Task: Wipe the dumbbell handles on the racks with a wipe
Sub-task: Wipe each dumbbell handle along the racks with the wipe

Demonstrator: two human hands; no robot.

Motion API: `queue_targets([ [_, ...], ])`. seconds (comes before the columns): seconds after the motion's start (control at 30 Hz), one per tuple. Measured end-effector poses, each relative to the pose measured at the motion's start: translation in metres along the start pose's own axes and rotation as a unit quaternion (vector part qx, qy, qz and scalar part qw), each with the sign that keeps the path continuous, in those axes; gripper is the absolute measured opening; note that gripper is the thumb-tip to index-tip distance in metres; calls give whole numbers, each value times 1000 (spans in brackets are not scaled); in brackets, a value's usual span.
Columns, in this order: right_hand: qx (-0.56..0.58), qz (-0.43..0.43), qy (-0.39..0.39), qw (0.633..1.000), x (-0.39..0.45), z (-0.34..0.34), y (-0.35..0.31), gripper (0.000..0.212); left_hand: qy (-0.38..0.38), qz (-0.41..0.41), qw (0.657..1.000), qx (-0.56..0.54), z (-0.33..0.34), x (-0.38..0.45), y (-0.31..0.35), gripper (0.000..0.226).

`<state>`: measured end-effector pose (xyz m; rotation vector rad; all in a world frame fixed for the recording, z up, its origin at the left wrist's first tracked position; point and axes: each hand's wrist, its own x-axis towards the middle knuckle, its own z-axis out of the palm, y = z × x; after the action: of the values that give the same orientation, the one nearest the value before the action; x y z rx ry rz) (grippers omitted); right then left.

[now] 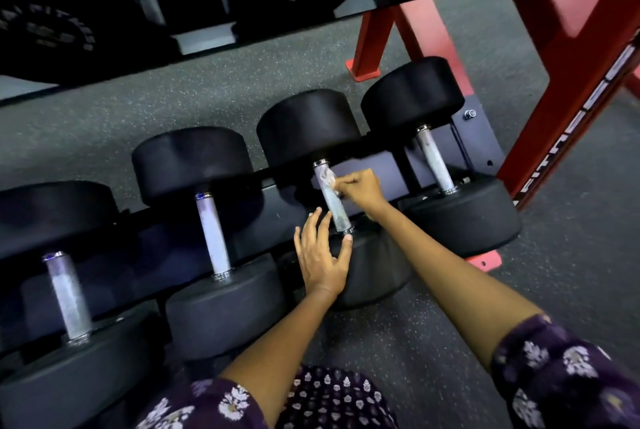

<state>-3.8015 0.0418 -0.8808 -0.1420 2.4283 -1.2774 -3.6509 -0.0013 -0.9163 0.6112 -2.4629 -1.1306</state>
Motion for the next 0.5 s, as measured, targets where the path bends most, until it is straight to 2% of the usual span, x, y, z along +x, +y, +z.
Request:
queue_targets([
  [0.17,54,3,60,997,19,7,-18,15,-3,-9,1000,-4,1,0,1,62],
  [0.27,21,-11,20,1000,10,5,-5,4,-5,-13,1000,-4,2,0,1,62],
  [0.4,-112,6,-73,991,7,-10,9,8,-5,-11,1000,-4,1,-1,-1,60],
  [0.5,-34,28,-59,997,22,-11,-4,13,-2,-11,1000,-6,2,-1,-2,59],
])
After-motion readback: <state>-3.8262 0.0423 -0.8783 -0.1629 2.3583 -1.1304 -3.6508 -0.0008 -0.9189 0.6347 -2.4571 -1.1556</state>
